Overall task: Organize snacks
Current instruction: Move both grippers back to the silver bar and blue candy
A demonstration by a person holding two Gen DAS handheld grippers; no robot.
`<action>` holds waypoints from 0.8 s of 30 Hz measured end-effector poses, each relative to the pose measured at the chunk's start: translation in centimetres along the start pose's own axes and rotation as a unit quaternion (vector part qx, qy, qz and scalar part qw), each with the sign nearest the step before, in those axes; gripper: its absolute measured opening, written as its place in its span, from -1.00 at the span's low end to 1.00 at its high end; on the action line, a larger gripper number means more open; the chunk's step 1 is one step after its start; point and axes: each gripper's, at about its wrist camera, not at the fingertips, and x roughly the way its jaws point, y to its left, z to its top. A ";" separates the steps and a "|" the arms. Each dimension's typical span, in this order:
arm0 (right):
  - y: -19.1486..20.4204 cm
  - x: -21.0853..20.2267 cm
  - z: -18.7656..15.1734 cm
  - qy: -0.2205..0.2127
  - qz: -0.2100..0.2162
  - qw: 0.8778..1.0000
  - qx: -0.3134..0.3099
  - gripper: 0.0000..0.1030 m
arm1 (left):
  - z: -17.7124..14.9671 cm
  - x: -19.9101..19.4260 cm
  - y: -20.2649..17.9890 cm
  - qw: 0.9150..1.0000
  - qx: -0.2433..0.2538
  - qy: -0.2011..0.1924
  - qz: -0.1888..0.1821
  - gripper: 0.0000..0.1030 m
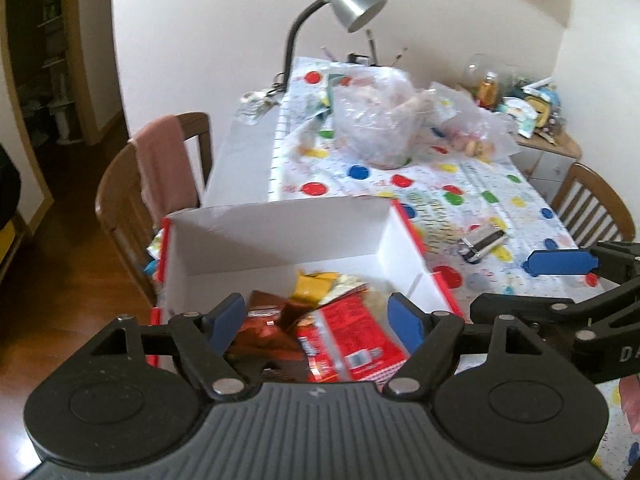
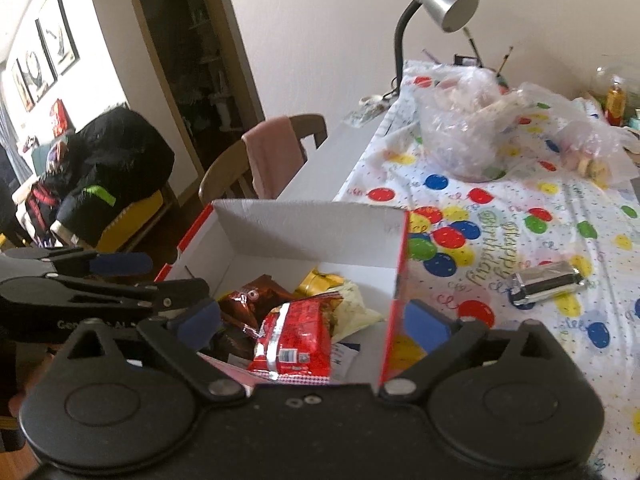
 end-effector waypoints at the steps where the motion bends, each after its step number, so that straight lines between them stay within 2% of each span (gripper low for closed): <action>1: -0.3 -0.5 -0.1 -0.004 0.000 1.000 0.002 0.99 | 0.0 0.0 -0.5 1.000 0.002 0.000 -0.005 0.54; 10: -4.0 -3.9 -1.7 -0.013 -0.026 1.000 0.010 0.99 | 0.4 1.9 -6.9 0.999 0.032 0.009 -0.041 0.54; 19: -13.5 -6.8 -3.6 0.002 -0.071 0.997 0.042 0.99 | 1.2 5.2 -13.4 0.995 0.059 0.031 -0.069 0.54; 24: -18.1 -7.1 -4.6 0.015 -0.082 0.995 0.048 0.99 | 1.1 7.9 -16.8 0.994 0.072 0.052 -0.071 0.54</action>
